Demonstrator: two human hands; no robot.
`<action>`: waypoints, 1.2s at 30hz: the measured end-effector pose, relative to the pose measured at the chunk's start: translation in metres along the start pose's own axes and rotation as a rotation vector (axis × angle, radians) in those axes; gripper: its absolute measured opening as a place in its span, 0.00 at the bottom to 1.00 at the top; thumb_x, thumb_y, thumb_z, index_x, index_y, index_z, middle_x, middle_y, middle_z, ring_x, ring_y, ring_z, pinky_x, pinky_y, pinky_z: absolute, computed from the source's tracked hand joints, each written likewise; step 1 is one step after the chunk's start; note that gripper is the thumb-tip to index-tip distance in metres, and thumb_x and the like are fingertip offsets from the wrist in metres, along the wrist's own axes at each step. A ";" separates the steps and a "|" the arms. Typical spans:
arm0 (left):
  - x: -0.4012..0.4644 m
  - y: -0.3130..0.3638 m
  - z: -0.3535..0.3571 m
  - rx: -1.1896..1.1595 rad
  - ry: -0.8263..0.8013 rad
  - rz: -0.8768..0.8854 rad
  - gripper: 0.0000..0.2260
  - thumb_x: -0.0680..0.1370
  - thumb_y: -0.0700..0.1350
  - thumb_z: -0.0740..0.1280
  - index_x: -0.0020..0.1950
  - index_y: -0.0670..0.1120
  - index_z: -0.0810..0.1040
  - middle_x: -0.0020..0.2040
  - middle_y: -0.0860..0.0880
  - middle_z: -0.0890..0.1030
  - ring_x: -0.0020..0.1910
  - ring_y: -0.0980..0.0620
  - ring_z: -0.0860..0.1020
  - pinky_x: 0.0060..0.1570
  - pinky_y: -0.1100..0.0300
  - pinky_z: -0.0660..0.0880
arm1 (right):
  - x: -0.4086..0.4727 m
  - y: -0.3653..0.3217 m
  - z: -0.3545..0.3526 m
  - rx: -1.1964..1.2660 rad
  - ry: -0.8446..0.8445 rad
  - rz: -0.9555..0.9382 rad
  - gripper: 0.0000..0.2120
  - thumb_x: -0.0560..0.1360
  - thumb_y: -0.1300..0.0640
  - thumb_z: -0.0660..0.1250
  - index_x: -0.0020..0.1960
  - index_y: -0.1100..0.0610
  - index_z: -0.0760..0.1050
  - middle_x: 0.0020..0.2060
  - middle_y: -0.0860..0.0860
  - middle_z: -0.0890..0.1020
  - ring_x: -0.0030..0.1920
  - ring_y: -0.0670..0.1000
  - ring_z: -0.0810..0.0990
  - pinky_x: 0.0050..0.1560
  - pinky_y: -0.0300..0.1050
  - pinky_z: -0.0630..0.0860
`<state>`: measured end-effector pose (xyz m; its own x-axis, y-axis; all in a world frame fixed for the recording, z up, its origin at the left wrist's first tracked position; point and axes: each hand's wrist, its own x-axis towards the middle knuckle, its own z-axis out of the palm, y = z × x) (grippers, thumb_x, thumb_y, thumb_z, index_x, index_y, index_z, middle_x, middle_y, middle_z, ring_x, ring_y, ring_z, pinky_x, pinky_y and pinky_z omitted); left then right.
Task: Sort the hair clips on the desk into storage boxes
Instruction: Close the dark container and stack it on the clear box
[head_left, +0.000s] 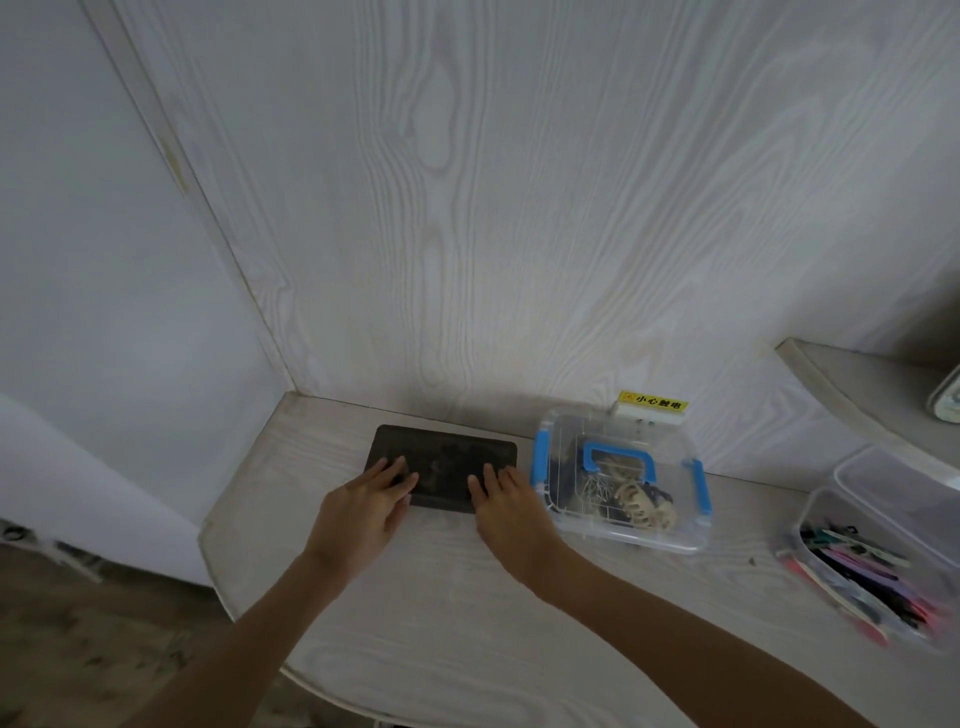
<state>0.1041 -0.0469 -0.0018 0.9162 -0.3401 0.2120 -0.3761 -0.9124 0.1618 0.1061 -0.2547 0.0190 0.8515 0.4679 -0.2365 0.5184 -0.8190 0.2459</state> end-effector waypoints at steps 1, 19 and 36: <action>0.001 0.003 -0.001 -0.045 0.021 -0.047 0.12 0.71 0.43 0.73 0.55 0.49 0.82 0.56 0.48 0.83 0.52 0.48 0.83 0.43 0.56 0.82 | 0.000 0.003 -0.004 0.053 0.023 -0.003 0.25 0.77 0.54 0.63 0.70 0.64 0.63 0.66 0.64 0.70 0.68 0.62 0.66 0.72 0.56 0.59; -0.009 -0.039 -0.006 -0.735 -0.139 -1.001 0.13 0.81 0.40 0.57 0.52 0.38 0.80 0.53 0.35 0.80 0.51 0.37 0.77 0.52 0.53 0.70 | 0.015 -0.004 -0.029 0.151 -0.158 0.333 0.30 0.80 0.41 0.45 0.51 0.58 0.81 0.75 0.61 0.54 0.76 0.59 0.39 0.67 0.64 0.28; 0.081 0.095 -0.098 -1.300 -0.079 -0.716 0.13 0.78 0.33 0.62 0.59 0.26 0.73 0.60 0.31 0.75 0.51 0.42 0.82 0.60 0.45 0.74 | -0.085 0.126 -0.044 1.162 0.538 0.858 0.17 0.77 0.47 0.61 0.53 0.59 0.79 0.49 0.56 0.84 0.48 0.54 0.81 0.55 0.48 0.76</action>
<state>0.1292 -0.1387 0.1256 0.9443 0.0320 -0.3276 0.3291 -0.0634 0.9422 0.1023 -0.3831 0.1117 0.9110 -0.4123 0.0072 -0.2537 -0.5742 -0.7784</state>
